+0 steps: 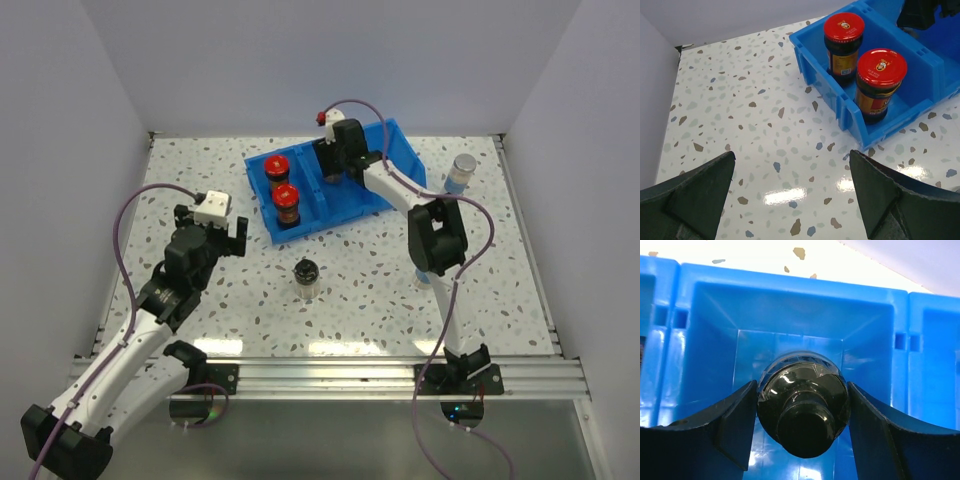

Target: Organize the condiment bottles

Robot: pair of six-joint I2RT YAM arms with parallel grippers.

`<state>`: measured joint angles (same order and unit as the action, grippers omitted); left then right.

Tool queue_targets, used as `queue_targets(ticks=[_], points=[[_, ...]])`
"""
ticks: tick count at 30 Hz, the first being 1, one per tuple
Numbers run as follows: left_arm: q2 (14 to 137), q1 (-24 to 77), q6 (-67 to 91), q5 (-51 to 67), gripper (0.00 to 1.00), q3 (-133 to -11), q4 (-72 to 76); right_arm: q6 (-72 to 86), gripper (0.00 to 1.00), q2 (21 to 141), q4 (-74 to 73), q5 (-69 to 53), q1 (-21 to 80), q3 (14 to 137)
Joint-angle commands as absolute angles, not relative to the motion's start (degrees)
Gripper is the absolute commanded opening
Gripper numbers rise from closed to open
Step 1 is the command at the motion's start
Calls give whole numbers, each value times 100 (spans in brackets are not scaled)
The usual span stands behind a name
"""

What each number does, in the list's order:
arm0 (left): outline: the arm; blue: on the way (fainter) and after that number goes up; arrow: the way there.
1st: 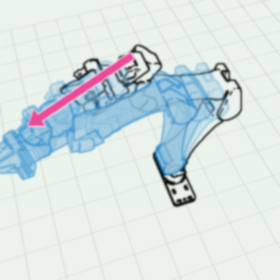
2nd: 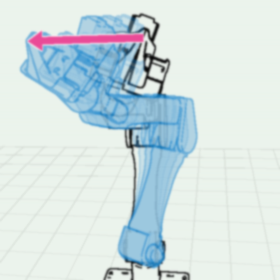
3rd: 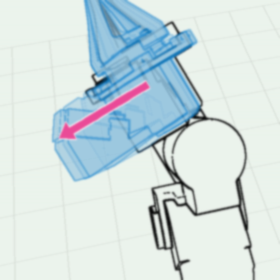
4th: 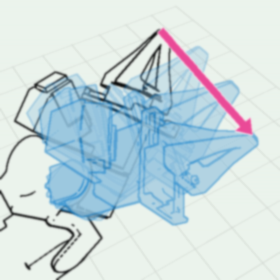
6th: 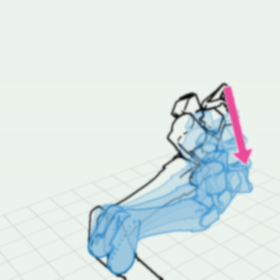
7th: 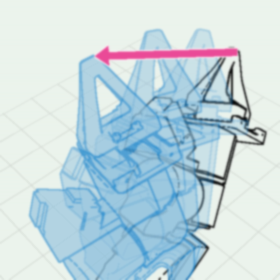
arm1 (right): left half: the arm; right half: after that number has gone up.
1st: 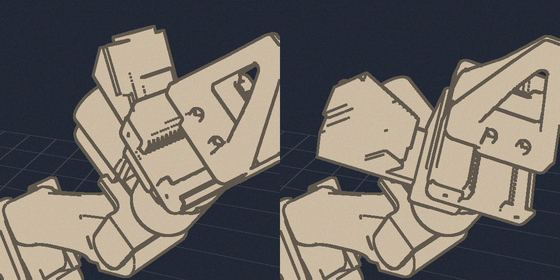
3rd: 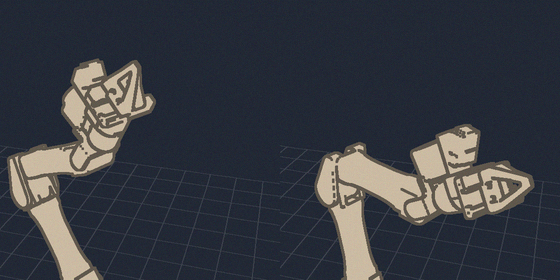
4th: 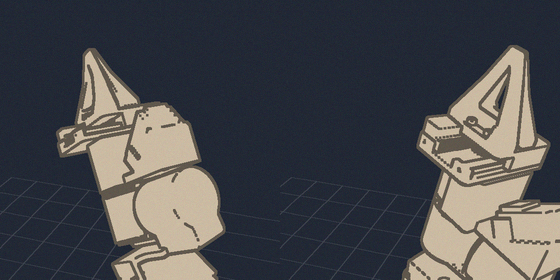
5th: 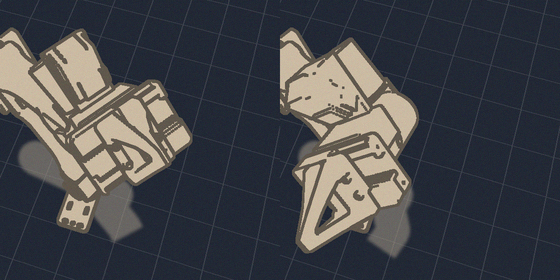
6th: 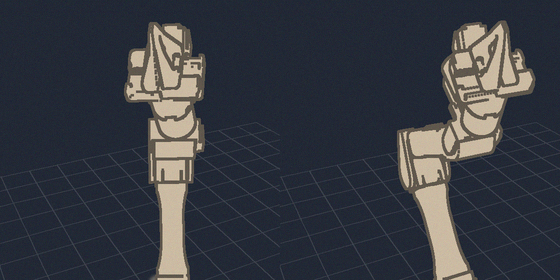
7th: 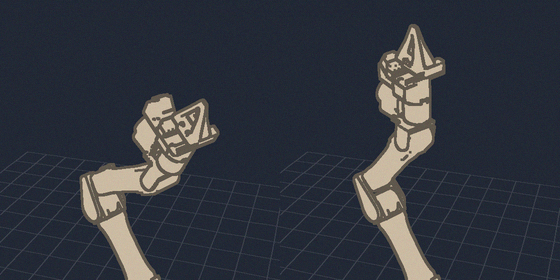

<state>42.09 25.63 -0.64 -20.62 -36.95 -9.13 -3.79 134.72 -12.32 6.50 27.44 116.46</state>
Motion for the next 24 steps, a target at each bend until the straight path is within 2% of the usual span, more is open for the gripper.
queue_targets(ticks=[1,3,4,5,8,13,16,21,24], points=[[4175,2558,-176,-2013,100,-3647,-624,-474,41,13438,-721,853,2742,11971],[4184,2558,-184,-2004,100,-3656,-624,-492,62,13412,-729,835,2751,11927],[4184,2558,-185,-1995,100,-3656,-615,-518,77,13386,-738,791,2751,11918],[4184,2558,-185,-1986,100,-3639,-607,-519,85,13342,-738,774,2751,11883],[4157,2549,-176,-1855,100,-3612,-563,-536,99,13053,-773,581,2742,11795],[4140,2549,-44,-1425,100,-3560,-484,-798,99,12158,-940,273,2751,11558],[4157,2558,121,-1022,100,-3551,-405,-1595,99,11516,-1440,-542,2751,11155],[4350,2549,710,-379,100,-3665,-325,-2732,98,9583,-2300,-2062,2742,9433],[4526,2558,1694,-27,100,-3893,-527,-3216,99,8616,-2838,-2267,2698,8326]])
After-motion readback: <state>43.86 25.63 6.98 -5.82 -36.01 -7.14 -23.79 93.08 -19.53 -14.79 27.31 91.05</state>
